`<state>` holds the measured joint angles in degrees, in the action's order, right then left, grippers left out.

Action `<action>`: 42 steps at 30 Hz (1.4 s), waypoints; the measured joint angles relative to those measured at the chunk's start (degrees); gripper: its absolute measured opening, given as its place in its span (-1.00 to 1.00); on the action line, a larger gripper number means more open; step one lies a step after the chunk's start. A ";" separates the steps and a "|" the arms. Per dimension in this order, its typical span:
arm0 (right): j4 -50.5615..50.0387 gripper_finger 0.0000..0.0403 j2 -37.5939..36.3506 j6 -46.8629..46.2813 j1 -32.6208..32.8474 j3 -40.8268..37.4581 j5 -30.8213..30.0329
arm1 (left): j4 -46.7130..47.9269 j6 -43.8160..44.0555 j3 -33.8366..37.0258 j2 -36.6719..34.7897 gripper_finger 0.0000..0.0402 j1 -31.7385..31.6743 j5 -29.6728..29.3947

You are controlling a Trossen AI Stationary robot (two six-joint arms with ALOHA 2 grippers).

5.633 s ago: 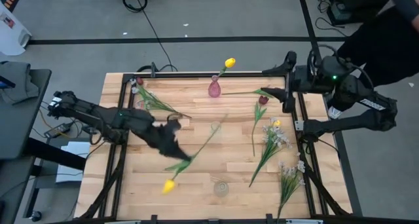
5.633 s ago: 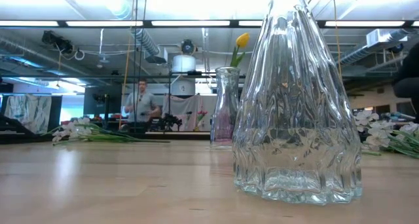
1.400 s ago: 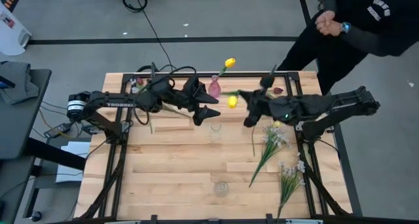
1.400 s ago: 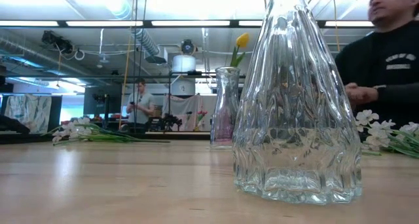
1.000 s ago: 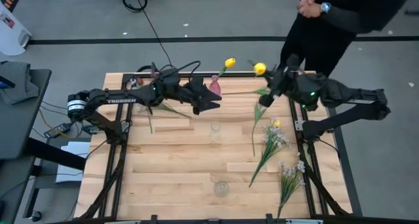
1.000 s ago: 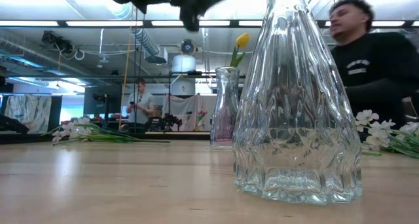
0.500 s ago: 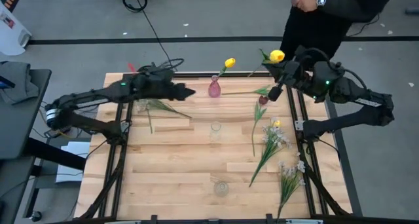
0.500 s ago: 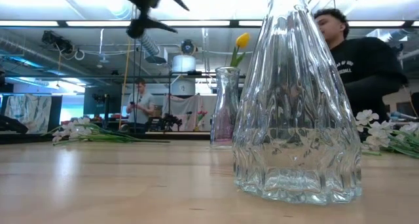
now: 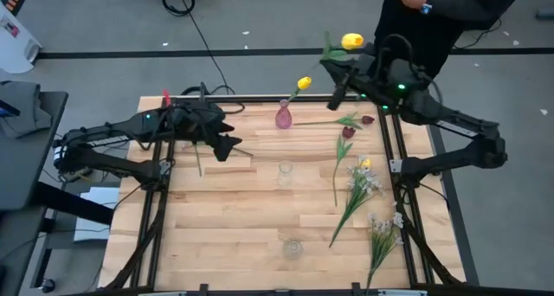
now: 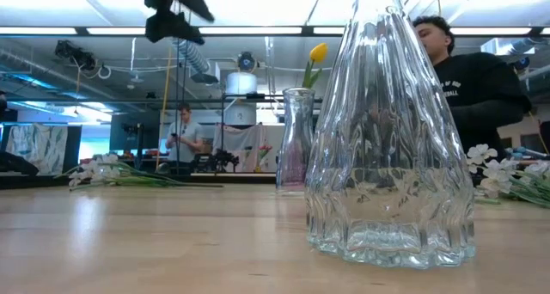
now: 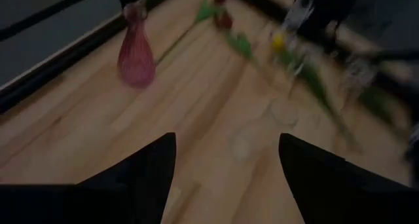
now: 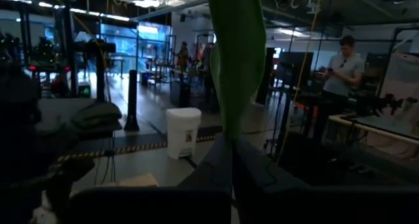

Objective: Sort flowers into vase by color
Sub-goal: Put the yellow flower into the pink transparent vase

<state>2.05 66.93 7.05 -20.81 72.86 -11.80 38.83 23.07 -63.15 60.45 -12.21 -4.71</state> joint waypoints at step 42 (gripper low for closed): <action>4.62 -0.97 21.40 -4.31 -13.48 0.04 19.10 | -10.80 -7.83 -0.05 2.60 0.37 -0.15 -4.92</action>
<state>6.67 88.33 2.75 -34.28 72.90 7.31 28.03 15.24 -63.20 63.05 -12.36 -9.63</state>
